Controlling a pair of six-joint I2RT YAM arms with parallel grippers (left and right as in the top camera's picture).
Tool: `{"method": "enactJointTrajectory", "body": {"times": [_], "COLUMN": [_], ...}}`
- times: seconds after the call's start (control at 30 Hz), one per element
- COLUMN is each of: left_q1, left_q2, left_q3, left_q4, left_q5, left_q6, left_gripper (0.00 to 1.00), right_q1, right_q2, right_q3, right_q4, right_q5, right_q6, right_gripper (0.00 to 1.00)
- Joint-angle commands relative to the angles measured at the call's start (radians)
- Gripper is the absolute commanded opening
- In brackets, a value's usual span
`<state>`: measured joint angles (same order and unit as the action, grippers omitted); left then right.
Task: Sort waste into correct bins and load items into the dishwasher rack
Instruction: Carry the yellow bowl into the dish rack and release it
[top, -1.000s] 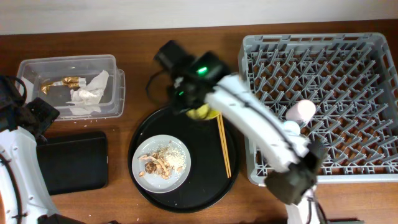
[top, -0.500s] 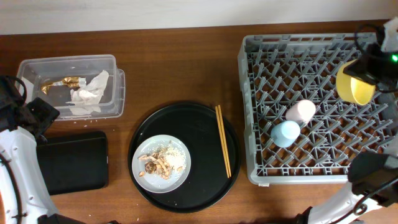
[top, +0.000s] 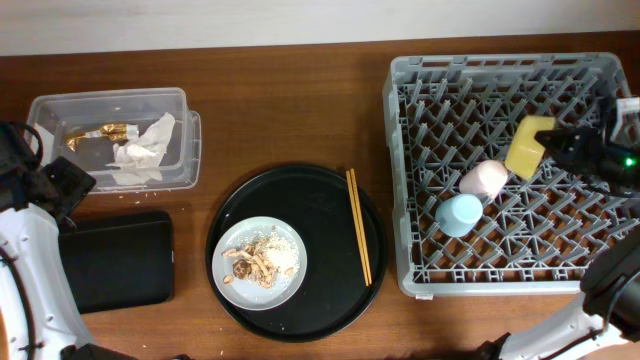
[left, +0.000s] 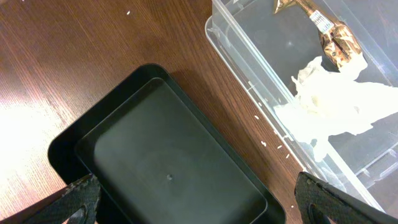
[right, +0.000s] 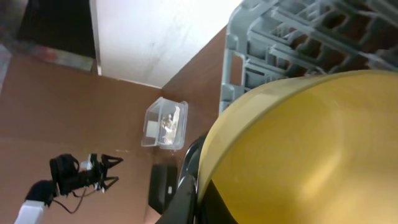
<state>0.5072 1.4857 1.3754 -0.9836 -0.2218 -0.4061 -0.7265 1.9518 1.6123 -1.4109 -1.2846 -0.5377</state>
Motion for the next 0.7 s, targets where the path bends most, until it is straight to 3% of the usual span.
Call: {"method": "enactJointTrajectory", "body": {"times": [0.0,0.3,0.43,0.57,0.67], "left_q1": [0.002,0.002,0.002,0.002,0.002], "left_q2": [-0.009,-0.009,-0.009,-0.009,-0.009], "left_q3": [0.003,0.003,0.003,0.003,0.003], "left_q4": [0.002,0.002,0.002,0.002,0.002], "left_q5": [-0.010,-0.010,-0.010,-0.010,-0.010], "left_q6": [-0.005,-0.005,-0.005,-0.005,-0.005], "left_gripper": [0.99,0.99,0.99,0.99,0.99], "right_q1": [-0.014,-0.021,-0.082,-0.175,-0.198], "right_q2": [0.024,0.070,0.099,0.092,0.059], "right_q3": [-0.013,-0.019,-0.021,-0.021,-0.021], "right_q4": [-0.010,-0.009,-0.009,-0.022,-0.077], "right_q5": [-0.021,-0.021,0.081,0.112,0.123], "right_q6": [0.003,0.050,0.111,0.151,0.150], "right_gripper": [0.04,0.04,0.04,0.26,0.27]}}
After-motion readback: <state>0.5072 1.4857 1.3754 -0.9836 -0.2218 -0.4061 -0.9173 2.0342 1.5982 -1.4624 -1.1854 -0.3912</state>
